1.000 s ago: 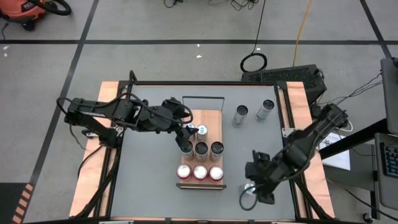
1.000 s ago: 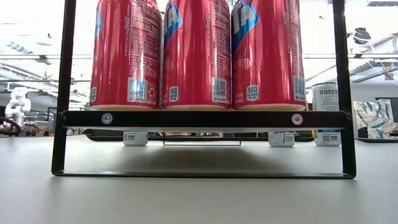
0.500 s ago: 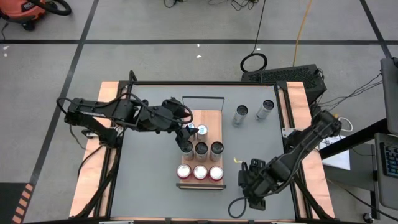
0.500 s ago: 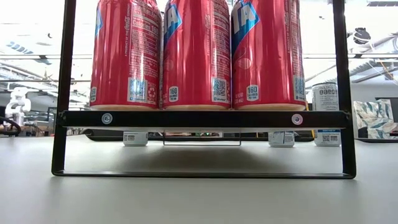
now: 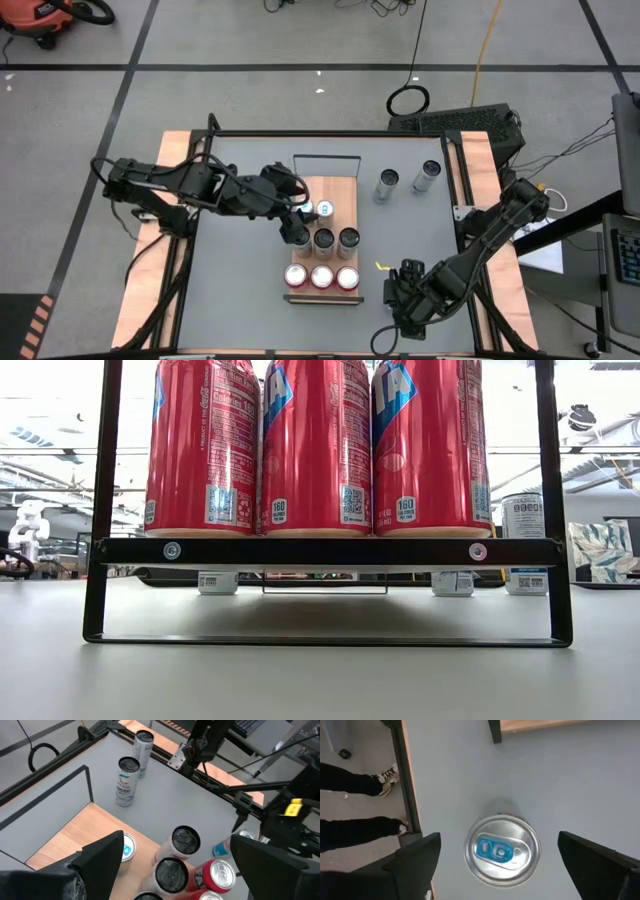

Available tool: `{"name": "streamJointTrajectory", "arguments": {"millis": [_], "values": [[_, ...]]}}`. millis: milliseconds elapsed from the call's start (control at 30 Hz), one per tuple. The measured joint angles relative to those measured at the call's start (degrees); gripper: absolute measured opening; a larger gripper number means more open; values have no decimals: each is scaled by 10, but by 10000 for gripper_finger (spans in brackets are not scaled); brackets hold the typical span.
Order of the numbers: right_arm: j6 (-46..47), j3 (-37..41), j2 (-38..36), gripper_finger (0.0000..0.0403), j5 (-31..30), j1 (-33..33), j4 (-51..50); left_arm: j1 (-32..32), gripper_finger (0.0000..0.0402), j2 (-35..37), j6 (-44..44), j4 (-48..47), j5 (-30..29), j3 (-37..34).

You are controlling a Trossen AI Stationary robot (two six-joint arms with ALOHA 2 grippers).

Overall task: Sort soda cans
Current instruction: Put the blue soda can on the shelf and align it with the other blue soda cans

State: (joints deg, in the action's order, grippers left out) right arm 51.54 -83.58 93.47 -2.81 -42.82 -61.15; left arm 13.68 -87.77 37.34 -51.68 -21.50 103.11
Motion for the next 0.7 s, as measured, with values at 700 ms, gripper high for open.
{"name": "streamJointTrajectory", "arguments": {"millis": [700], "values": [[-30,65,0,289,29,0,65,18,368,0,28,-3,-20,0]]}}
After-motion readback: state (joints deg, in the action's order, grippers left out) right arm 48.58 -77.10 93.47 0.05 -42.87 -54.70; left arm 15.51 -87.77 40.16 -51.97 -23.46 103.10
